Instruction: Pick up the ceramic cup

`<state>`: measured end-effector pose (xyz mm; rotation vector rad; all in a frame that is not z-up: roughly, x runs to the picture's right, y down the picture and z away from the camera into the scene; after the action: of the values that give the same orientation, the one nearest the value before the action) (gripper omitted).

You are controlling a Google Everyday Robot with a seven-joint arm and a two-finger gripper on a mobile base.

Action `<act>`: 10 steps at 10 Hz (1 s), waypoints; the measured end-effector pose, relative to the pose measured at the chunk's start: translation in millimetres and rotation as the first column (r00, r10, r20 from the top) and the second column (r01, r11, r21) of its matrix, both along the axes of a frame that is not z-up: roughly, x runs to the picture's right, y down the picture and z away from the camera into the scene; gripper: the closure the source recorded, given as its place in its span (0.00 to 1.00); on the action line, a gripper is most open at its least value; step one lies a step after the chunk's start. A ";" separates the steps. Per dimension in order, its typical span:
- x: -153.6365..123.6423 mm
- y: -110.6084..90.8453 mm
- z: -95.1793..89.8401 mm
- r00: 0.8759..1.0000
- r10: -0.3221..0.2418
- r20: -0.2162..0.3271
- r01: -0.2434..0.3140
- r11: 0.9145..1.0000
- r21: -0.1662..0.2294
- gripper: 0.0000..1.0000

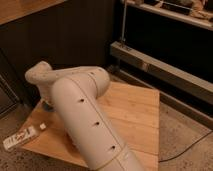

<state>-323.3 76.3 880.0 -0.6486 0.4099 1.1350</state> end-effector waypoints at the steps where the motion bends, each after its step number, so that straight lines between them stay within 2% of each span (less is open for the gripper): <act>1: 1.2 -3.9 -3.9 1.000 0.013 -0.005 -0.013 1.000 -0.003 1.00; 4: 11.5 -23.5 -23.5 0.998 0.047 -0.042 -0.047 0.999 -0.010 1.00; 8: 6.9 -59.3 -61.7 0.999 0.021 -0.047 -0.019 0.999 0.038 1.00; 10: 2.3 -69.2 -78.0 0.999 0.008 -0.046 -0.006 0.999 0.053 1.00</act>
<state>-320.9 7.1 802.0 -0.5790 0.4161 1.1654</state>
